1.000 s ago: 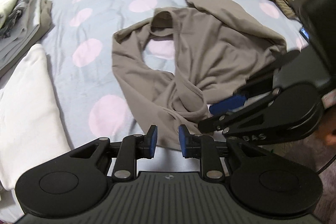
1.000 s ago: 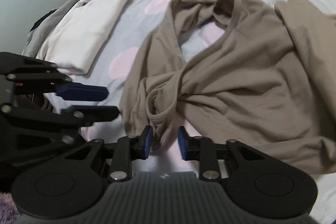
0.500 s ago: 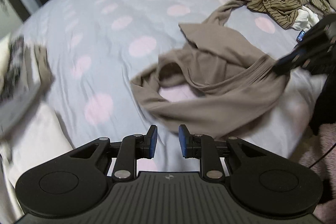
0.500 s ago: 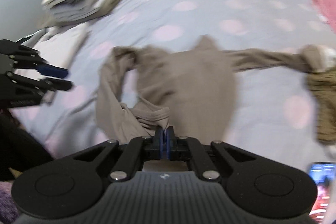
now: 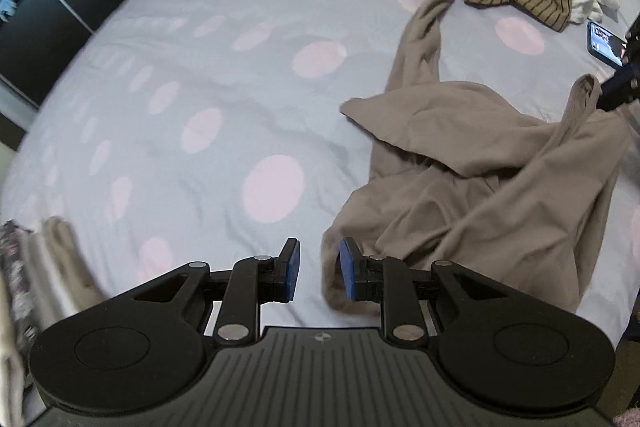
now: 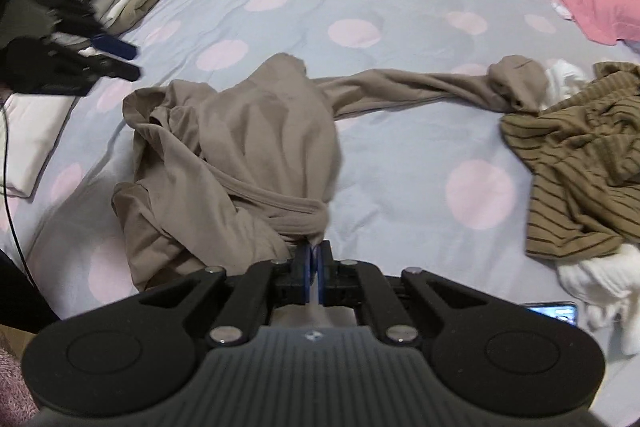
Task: Fold clothes
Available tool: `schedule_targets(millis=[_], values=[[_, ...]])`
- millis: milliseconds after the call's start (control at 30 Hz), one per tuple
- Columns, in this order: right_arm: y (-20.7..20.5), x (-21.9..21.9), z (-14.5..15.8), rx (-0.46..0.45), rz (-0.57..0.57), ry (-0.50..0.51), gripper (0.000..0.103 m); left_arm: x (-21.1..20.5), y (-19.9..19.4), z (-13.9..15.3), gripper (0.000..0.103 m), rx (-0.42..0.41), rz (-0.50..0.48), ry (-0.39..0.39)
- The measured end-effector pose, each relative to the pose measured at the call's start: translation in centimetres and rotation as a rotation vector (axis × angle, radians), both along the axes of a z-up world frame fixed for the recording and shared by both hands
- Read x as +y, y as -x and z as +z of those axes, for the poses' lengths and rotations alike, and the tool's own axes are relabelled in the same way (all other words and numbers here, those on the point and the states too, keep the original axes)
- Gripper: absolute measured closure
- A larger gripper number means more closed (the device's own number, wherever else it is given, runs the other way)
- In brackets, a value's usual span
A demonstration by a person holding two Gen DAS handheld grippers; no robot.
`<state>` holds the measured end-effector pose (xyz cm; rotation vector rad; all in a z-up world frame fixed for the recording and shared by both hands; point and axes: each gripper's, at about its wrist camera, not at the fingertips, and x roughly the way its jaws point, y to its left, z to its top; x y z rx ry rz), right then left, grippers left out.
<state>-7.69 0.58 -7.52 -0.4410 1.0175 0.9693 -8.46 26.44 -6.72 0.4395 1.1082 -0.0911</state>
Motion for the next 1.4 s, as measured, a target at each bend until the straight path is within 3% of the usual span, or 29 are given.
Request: schedule_targets(millis=[267,367,533,767,1067,1233,1400], values=[[-1.1,0.8,-1.5,0.061,0.0,0.001,0.099,-0.2,-3.0,-3.4,0.083,0.102,-0.066,0.035],[-1.1,0.9,-1.7,0.061,0.004,0.004,0.099,-0.2,-3.4,-3.7,0.098,0.12,-0.051,0.052],[-0.9,0.6,-0.9,0.02,-0.013,-0.005,0.099,0.1,-3.3,-2.2,0.102,0.081,0.003,0.073],[-0.3,-0.2,4.0,-0.144,-0.048,-0.071,0.099,1.2,-0.6,4.1,0.102,-0.063,0.11,0.091],[2.2,-1.8,17.1,-0.495,-0.053,-0.238,0.099,2.4,6.5,15.5,0.102,-0.33,0.263,0.126],[4.0,-2.9,23.8,-0.63,-0.053,-0.345,0.099,2.5,11.7,22.7,0.102,-0.519,0.33,0.129],[5.8,-3.8,28.5,-0.724,-0.05,-0.437,0.099,2.1,15.6,28.6,0.102,-0.676,0.36,0.163]])
